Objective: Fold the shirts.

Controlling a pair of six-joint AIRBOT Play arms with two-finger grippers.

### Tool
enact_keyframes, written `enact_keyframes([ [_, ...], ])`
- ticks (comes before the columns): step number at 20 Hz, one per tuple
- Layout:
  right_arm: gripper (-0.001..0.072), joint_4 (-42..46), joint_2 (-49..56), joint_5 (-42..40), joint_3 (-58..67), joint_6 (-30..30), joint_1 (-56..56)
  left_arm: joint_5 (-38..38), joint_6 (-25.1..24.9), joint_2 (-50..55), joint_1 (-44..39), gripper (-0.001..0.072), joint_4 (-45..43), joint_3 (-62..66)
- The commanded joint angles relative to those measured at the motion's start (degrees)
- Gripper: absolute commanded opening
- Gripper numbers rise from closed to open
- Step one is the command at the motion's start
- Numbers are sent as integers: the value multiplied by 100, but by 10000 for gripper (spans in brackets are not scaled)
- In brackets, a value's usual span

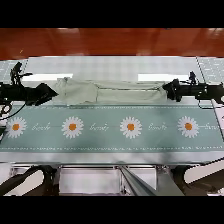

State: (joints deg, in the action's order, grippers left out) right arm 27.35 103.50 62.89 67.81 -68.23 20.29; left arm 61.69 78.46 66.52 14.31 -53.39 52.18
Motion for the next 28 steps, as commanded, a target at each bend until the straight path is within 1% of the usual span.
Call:
enact_keyframes([
  [1, 420, -157, 157, -101, 297, -98, -328, -7, -2, -4, -4, 505, 4, -4],
  [4, 420, -157, 157, -197, 479, -195, -448, -7, -2, -4, -4, 505, 4, -4],
  [6, 406, -164, 155, -205, 535, -223, -487, -22, -2, -4, -4, 505, 7, -4],
  [7, 323, -142, 155, -192, 535, -216, -518, -26, -2, -4, -4, 505, 4, -4],
  [8, 139, -127, 155, -149, 535, -138, -544, -26, -2, -4, -4, 505, 7, -2],
  [9, 26, -144, 153, -72, 538, 81, -549, -26, -2, -4, -4, 505, 7, -2],
  [11, 26, -101, 116, 144, 540, 92, -511, -22, -2, -4, -4, 505, 72, -2],
  [13, 25, 144, -98, 319, 540, 83, -400, -20, -199, -4, -4, 503, 348, -2],
  [14, 25, 284, -289, 413, 538, 83, -313, -17, -345, -4, -7, 463, 592, -2],
  [15, 25, 437, -501, 509, 538, 83, -221, -13, -549, -4, -20, 245, 863, -2],
  [16, 25, 625, -765, 629, 538, 81, -111, -22, -852, -4, -68, 6, 1143, -2],
  [17, 25, 813, -1034, 750, 520, 79, -7, -70, -1141, -2, -186, 15, 1497, -2],
  [18, 25, 1001, -1355, 844, 461, 59, 114, -160, -1204, 7, -363, 14, 1740, -2],
  [20, 25, 1239, -2028, 968, 210, 55, 356, -592, -1202, 57, -979, 14, 1873, 0],
  [22, 25, 1445, -2721, 1128, -125, 103, 603, -1084, -1200, 282, -1797, 14, 1871, 136],
  [24, 25, 1513, -3373, 1296, -485, 142, 866, -1379, -1193, 776, -2645, 14, 1871, 584],
  [26, 26, 1513, -3985, 1462, -815, 151, 1119, -1410, -1174, 1506, -3397, 14, 1867, 1364],
  [27, 26, 1513, -4291, 1521, -966, 149, 1220, -1410, -1088, 1934, -3746, 14, 1849, 1840],
  [28, 25, 1506, -4562, 1591, -1088, 144, 1283, -1394, -868, 2345, -4033, 13, 1738, 2323],
])
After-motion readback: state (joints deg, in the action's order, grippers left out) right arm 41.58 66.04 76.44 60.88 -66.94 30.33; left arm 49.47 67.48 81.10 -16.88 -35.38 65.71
